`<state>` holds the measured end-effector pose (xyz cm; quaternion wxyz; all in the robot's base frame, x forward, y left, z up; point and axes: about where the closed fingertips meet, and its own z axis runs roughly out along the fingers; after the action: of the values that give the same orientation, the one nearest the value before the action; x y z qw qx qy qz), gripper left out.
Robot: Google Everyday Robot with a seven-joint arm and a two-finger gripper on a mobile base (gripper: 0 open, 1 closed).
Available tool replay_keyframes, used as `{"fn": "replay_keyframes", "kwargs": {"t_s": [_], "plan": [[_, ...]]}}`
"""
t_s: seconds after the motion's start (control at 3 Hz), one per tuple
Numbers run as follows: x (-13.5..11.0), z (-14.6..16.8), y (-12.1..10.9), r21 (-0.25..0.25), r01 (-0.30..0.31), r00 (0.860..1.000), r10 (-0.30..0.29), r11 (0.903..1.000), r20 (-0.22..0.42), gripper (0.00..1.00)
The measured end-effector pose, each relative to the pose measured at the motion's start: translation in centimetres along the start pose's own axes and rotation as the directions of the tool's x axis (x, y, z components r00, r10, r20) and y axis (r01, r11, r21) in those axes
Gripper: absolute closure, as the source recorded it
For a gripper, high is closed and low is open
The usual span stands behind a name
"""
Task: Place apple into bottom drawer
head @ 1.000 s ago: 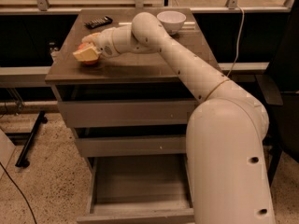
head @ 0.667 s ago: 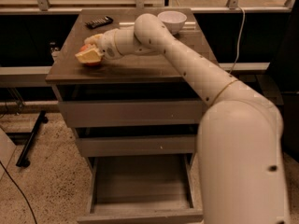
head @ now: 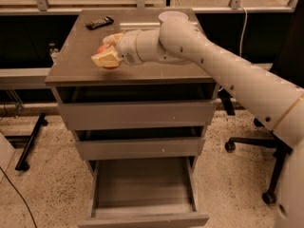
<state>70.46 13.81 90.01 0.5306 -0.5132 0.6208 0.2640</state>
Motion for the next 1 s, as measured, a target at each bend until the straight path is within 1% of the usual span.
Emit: {"fn": "replay_keyframes", "kwargs": {"t_s": [0.33,0.67,1.0], "plan": [[0.8,-3.8,3.3,-0.003,-0.012,1.0,0.012,0.9999,0.011,1.0],[1.3,-6.6,6.1,-0.027,-0.014,0.999,0.015,0.9995,0.042,1.0],[3.5,-9.1,10.9,-0.075,-0.036,0.997,0.041,0.9966,0.071,1.0]]}}
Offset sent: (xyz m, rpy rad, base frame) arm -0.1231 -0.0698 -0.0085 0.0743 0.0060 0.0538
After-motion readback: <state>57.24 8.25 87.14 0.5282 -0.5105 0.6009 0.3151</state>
